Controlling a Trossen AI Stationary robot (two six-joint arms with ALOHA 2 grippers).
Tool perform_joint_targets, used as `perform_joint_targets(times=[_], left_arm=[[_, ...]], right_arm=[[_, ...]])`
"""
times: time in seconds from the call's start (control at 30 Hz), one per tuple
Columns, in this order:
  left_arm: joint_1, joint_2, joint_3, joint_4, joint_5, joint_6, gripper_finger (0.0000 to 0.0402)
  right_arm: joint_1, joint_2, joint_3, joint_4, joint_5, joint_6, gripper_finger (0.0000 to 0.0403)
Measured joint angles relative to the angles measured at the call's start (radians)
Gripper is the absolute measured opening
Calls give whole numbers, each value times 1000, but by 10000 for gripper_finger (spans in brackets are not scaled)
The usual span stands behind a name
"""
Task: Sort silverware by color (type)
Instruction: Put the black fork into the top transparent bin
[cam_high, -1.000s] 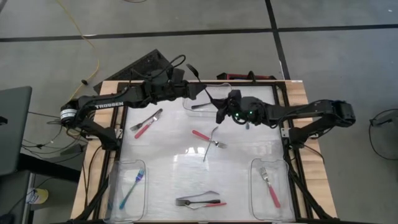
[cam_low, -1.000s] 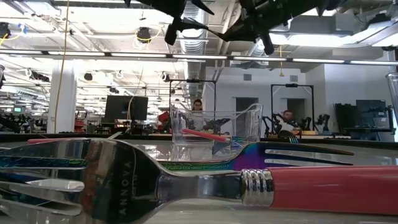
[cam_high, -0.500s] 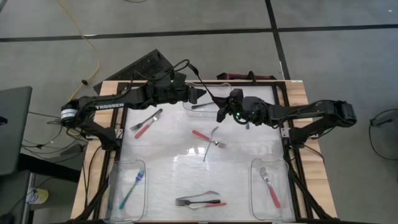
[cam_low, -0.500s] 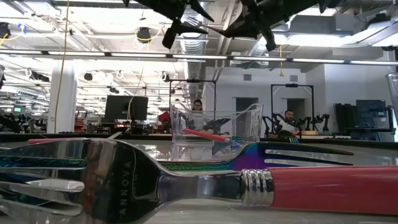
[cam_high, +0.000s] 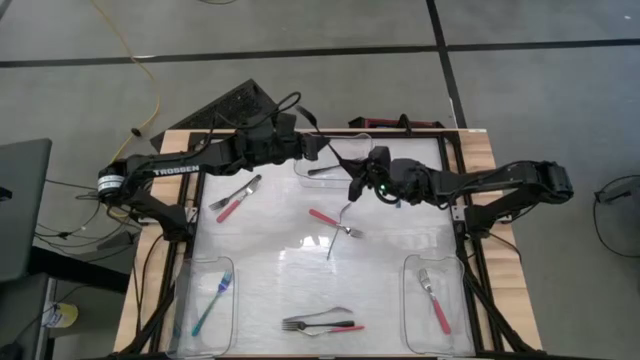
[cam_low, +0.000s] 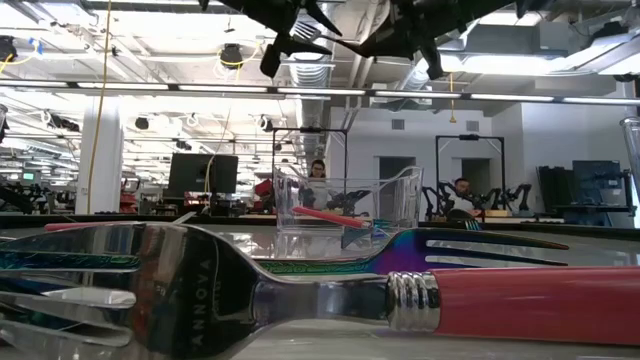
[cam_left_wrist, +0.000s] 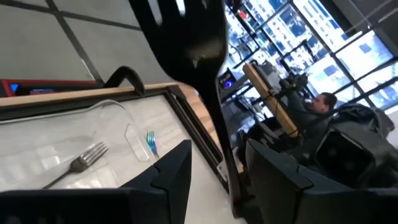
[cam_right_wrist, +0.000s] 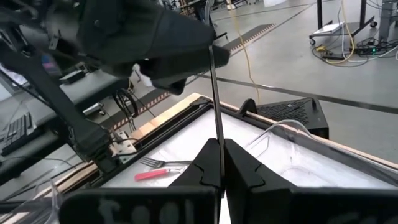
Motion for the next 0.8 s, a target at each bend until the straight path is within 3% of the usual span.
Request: perform_joint_targets(times=[0.33, 0.43, 0.6, 0.8], left_arm=[[7, 0, 0, 26, -10, 0, 126], [7, 0, 0, 26, -8, 4, 98], [6, 0, 0, 30, -5, 50, 18], [5, -2, 2, 19, -1, 131, 3]], right_arm=[[17, 0, 0, -2, 7, -11, 23], [17, 0, 0, -2, 6, -10, 23], [17, 1, -1, -3, 2, -11, 23], [14, 2, -1, -5, -68, -38, 51]])
